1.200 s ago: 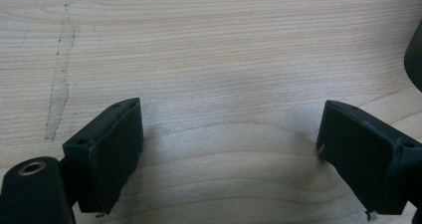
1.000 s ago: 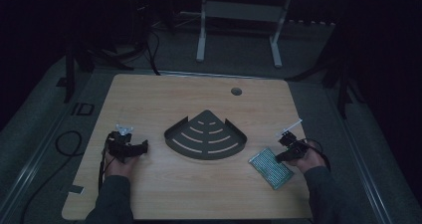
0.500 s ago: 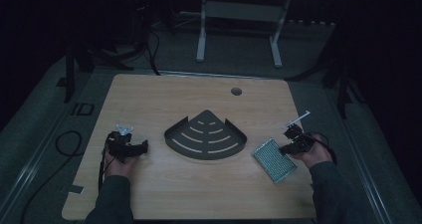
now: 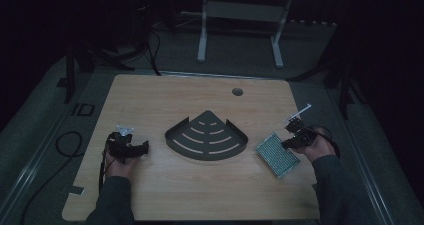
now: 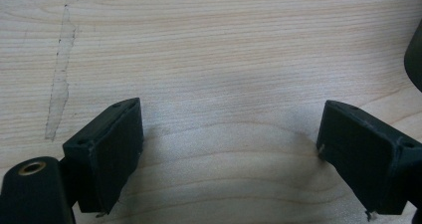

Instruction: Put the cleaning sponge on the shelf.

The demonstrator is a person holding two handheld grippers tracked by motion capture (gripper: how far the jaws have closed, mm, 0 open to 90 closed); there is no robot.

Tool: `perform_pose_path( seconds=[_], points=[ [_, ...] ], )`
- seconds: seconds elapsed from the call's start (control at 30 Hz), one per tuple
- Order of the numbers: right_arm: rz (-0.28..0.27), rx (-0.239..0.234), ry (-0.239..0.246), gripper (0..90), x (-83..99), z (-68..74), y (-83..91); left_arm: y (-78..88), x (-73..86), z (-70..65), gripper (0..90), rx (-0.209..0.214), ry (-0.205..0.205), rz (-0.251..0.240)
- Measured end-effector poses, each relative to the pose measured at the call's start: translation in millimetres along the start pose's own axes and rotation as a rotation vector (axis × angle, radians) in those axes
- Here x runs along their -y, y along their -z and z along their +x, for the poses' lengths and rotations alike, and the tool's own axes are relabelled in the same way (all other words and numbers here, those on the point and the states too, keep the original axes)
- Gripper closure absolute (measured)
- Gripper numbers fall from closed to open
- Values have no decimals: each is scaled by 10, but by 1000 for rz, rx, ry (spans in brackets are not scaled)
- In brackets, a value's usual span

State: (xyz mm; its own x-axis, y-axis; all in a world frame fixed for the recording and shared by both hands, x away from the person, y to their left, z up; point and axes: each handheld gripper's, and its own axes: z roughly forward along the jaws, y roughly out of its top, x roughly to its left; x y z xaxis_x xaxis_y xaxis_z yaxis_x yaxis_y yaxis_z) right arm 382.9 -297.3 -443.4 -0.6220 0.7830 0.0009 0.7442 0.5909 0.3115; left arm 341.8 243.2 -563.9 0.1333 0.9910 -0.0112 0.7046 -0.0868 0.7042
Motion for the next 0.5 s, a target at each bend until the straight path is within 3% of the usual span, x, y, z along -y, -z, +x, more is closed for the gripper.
perform_pose_path(
  seconds=[0.5],
  points=[
    [-2,28,25,897,-217,2,181,0,0,0,115,0,0,0]
  ],
)
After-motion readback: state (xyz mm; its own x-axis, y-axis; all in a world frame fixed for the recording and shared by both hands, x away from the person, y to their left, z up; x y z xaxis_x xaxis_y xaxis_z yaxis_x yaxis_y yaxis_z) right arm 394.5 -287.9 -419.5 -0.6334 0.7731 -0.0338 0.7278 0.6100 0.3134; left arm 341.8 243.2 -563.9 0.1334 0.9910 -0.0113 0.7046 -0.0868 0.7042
